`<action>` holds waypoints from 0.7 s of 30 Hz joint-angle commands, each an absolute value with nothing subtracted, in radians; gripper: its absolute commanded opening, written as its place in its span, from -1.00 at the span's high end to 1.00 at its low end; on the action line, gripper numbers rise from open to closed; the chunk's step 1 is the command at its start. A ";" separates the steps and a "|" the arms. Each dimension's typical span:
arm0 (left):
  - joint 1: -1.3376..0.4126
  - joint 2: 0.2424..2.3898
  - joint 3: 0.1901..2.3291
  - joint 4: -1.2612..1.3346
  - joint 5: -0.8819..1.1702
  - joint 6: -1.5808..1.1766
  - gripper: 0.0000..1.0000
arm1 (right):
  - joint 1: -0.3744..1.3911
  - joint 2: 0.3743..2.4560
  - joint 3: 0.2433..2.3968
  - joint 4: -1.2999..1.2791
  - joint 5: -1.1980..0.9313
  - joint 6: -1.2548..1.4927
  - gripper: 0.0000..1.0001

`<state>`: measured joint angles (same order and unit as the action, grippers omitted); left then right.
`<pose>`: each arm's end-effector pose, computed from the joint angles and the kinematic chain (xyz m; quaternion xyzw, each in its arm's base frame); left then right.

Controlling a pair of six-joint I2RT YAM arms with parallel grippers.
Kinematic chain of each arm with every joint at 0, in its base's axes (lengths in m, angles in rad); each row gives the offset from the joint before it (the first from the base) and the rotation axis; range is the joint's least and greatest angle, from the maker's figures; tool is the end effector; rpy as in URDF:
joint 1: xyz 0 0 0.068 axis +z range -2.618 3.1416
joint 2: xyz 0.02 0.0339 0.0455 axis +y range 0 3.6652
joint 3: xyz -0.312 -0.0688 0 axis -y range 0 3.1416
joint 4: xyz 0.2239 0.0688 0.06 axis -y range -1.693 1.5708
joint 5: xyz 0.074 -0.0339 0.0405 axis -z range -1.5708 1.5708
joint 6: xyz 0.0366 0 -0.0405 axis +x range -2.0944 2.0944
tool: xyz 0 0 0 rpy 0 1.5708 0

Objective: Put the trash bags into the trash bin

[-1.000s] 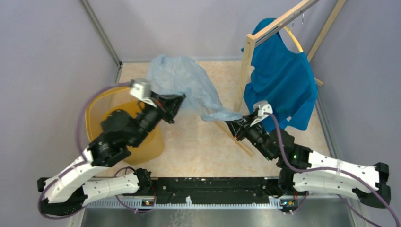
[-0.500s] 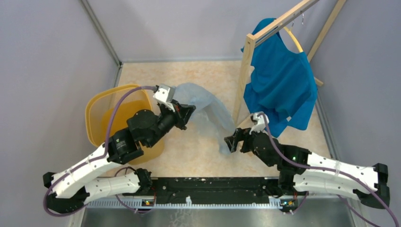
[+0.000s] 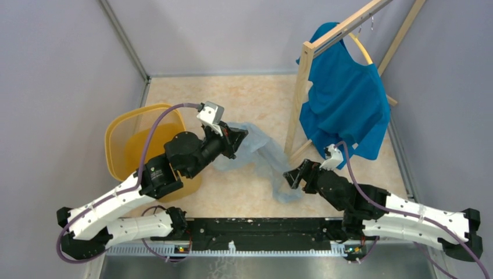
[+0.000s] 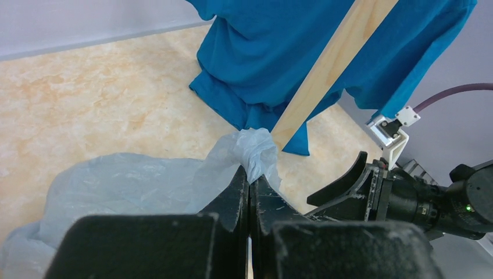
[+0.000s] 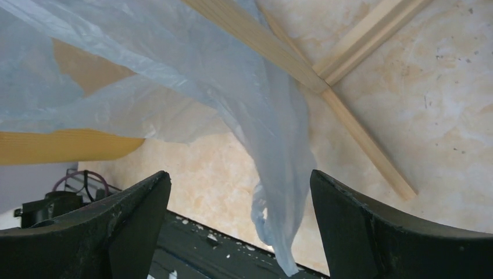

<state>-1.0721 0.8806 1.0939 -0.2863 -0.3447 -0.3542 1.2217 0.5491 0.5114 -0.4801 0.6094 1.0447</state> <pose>0.0757 -0.1132 0.4522 0.1442 0.7166 -0.3438 0.5895 0.0437 0.0588 0.2764 0.0773 0.8348 0.3243 0.4381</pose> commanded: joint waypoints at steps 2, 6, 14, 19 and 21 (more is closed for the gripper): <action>-1.072 0.878 1.128 -0.214 -0.340 -0.367 1.00 | 1.226 0.567 0.493 -0.541 0.583 1.081 -0.80; -1.073 0.891 1.143 -0.215 -0.361 -0.361 1.00 | 1.226 0.566 0.437 -0.527 0.538 1.094 -0.81; -1.072 0.933 1.175 -0.202 -0.374 -0.380 1.00 | 1.226 0.620 0.283 -0.213 0.411 1.094 -0.73; -1.072 0.947 1.187 -0.204 -0.382 -0.385 1.00 | 1.229 0.707 0.275 -0.068 0.403 1.057 -0.48; -1.072 0.943 1.180 -0.204 -0.385 -0.382 1.00 | 1.232 0.729 0.275 -0.010 0.409 1.027 -0.25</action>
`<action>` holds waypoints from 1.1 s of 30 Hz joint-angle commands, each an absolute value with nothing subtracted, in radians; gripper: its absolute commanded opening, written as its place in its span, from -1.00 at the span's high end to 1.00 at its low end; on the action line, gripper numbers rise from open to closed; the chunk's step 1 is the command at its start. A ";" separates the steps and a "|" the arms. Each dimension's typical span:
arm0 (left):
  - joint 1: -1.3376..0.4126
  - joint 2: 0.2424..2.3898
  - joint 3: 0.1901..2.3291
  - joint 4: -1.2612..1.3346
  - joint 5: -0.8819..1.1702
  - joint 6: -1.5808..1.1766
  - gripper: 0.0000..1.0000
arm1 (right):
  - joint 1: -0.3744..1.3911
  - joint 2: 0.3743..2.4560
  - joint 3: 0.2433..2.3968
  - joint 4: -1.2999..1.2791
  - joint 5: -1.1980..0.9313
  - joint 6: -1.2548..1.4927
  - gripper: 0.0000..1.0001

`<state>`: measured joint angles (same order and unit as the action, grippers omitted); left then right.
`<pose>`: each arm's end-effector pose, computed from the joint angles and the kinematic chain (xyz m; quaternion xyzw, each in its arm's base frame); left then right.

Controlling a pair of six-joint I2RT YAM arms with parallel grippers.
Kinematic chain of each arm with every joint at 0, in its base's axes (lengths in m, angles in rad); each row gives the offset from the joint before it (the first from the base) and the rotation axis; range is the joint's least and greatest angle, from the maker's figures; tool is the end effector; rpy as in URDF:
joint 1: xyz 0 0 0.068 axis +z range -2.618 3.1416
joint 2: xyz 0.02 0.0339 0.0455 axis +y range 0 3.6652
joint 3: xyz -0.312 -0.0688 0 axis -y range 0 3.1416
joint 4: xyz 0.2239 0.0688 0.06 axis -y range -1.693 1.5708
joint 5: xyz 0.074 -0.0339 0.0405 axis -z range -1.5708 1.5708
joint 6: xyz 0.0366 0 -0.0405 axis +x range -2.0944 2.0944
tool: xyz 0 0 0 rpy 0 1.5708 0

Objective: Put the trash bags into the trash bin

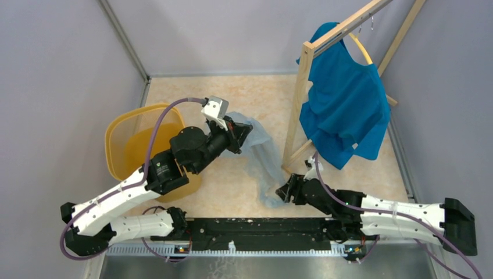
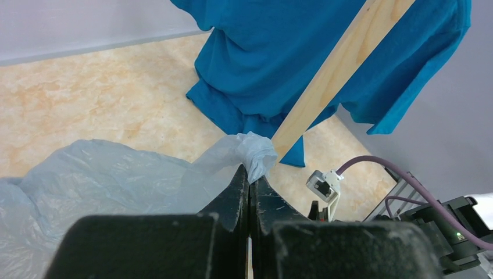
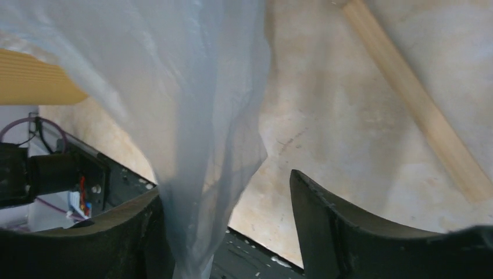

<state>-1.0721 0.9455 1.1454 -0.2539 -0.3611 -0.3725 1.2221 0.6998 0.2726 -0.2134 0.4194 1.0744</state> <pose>0.0845 -0.1282 0.4639 0.1287 0.7132 -0.3495 0.5938 0.0468 0.0852 0.2121 0.0286 0.8787 0.3238 0.3496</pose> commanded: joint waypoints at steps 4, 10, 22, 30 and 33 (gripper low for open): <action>-1.073 0.923 1.178 -0.242 -0.400 -0.388 1.00 | 1.234 0.730 0.327 -0.042 0.469 0.983 0.46; -1.073 0.885 1.157 -0.316 -0.315 -0.344 1.00 | 1.235 0.575 0.411 -0.240 0.673 0.893 1.00; -1.072 0.906 1.211 -0.415 -0.055 -0.273 -0.11 | 1.231 0.544 0.522 -0.283 0.791 0.750 1.00; -1.073 0.894 1.367 -0.674 -0.503 -0.284 -0.97 | 1.230 0.519 0.559 -0.436 0.847 0.752 1.00; -1.072 0.908 1.426 -0.761 -0.635 -0.301 -0.98 | 1.230 0.480 0.545 -0.456 0.847 0.761 1.00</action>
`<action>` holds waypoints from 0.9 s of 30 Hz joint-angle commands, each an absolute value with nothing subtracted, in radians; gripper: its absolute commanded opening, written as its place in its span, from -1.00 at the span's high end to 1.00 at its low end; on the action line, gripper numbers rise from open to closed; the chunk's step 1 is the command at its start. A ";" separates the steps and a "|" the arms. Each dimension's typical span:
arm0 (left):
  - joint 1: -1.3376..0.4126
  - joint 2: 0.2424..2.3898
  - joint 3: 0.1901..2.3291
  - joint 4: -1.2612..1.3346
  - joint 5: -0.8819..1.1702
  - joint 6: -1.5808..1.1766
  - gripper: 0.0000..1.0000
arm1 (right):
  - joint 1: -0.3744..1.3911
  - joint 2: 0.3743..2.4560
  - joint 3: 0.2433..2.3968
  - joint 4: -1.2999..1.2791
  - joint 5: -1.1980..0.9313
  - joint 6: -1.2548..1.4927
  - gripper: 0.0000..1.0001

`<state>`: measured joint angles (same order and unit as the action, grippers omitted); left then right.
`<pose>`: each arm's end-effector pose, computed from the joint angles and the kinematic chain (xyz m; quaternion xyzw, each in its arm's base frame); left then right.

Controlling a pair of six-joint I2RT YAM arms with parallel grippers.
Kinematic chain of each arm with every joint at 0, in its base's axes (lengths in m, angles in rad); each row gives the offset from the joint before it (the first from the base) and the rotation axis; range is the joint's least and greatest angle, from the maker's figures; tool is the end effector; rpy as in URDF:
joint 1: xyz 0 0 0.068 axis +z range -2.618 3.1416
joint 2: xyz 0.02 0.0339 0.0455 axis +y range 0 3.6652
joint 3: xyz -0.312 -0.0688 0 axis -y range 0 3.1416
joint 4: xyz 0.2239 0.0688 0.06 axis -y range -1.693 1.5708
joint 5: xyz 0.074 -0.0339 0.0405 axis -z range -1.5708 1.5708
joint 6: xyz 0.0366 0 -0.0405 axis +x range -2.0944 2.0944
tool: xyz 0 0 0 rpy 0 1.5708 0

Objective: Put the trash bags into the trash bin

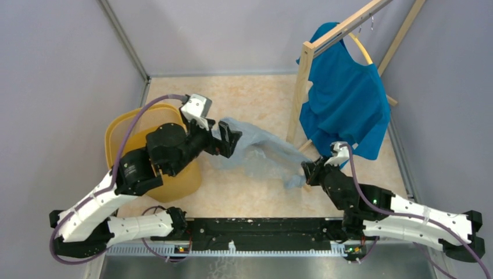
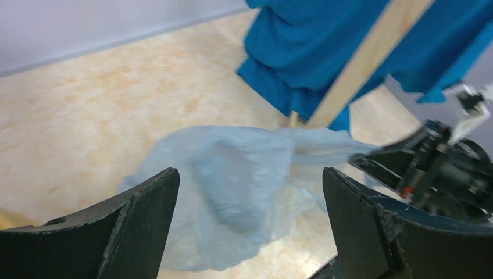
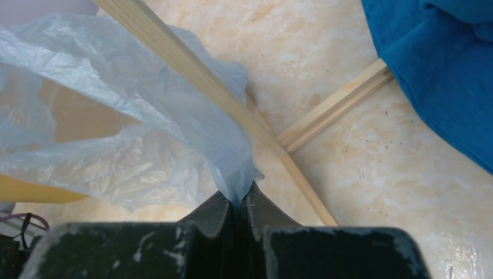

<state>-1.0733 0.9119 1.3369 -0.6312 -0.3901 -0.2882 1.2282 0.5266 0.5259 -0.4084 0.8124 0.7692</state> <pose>0.0665 -0.0934 0.4851 0.1784 0.7502 -0.2724 0.5754 0.0469 0.0525 0.2907 0.0364 0.7972 0.2450 0.5506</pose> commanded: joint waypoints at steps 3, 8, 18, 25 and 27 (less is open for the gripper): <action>-1.072 0.936 1.451 -0.882 -0.822 -0.386 -0.98 | 1.230 0.451 0.541 -0.467 0.852 0.752 1.00; -1.072 0.932 1.455 -1.029 -0.950 -0.533 -0.97 | 1.230 0.389 0.577 -0.480 0.854 0.686 1.00; -1.071 0.930 1.349 -1.240 -1.113 -0.874 -0.76 | 1.230 0.295 0.662 -0.420 0.821 0.510 1.00; -1.072 0.976 1.276 -1.149 -1.116 -0.823 -0.27 | 1.230 0.349 0.746 -0.355 0.769 0.412 1.00; -1.071 0.976 1.244 -1.080 -1.109 -0.763 -0.02 | 1.230 0.382 0.785 -0.347 0.753 0.385 1.00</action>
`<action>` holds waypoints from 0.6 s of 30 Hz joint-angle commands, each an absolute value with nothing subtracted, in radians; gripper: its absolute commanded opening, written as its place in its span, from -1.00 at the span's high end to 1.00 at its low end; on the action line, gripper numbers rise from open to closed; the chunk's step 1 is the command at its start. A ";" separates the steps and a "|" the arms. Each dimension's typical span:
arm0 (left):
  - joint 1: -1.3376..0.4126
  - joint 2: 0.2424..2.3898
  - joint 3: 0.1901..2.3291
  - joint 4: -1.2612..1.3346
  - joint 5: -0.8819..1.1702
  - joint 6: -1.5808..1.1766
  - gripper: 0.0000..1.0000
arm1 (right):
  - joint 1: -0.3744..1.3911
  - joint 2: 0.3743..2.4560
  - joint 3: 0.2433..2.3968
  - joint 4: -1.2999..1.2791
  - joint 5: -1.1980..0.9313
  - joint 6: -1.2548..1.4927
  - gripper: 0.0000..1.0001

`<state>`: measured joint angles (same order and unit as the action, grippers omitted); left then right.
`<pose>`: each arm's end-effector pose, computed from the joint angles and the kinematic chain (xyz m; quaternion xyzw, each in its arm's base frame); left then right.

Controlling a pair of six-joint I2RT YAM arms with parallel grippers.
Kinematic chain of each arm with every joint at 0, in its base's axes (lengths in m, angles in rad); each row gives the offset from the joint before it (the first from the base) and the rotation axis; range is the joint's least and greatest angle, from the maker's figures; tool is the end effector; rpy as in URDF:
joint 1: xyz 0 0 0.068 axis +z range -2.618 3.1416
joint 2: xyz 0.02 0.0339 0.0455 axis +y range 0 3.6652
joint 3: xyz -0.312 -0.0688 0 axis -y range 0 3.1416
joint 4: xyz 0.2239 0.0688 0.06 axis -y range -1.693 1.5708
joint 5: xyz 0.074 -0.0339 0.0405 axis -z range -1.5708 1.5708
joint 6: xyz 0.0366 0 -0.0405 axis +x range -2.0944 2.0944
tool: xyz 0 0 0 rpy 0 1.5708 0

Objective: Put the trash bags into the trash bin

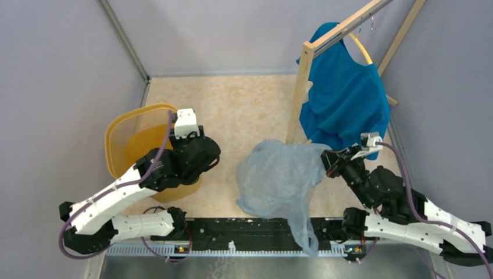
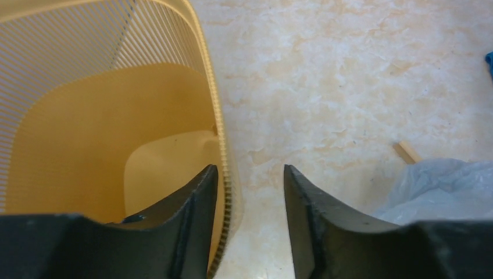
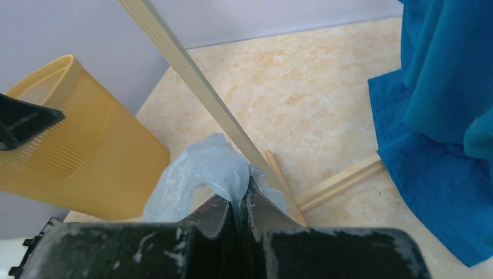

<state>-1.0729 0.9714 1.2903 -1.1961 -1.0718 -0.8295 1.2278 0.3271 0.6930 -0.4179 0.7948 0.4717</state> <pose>0.0742 -0.0693 0.4279 -0.0741 0.8237 0.0409 0.5607 0.0285 0.0022 0.3447 0.0008 0.7199 0.2915 0.6299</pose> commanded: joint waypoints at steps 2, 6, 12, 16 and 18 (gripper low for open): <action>-1.071 0.982 1.226 -1.054 -1.109 -0.748 0.21 | 1.230 0.409 0.813 -0.329 0.741 0.357 1.00; -1.071 0.988 1.213 -0.991 -1.093 -0.682 0.56 | 1.230 0.442 0.861 -0.300 0.725 0.317 1.00; -1.071 0.978 1.214 -0.745 -0.951 -0.469 0.78 | 1.230 0.475 0.940 -0.235 0.705 0.237 1.00; -1.071 0.997 1.216 -0.589 -0.855 -0.378 0.87 | 1.230 0.523 0.985 -0.181 0.683 0.182 1.00; -1.071 1.020 1.223 -0.543 -0.819 -0.358 0.88 | 1.230 0.560 1.015 -0.170 0.670 0.160 1.00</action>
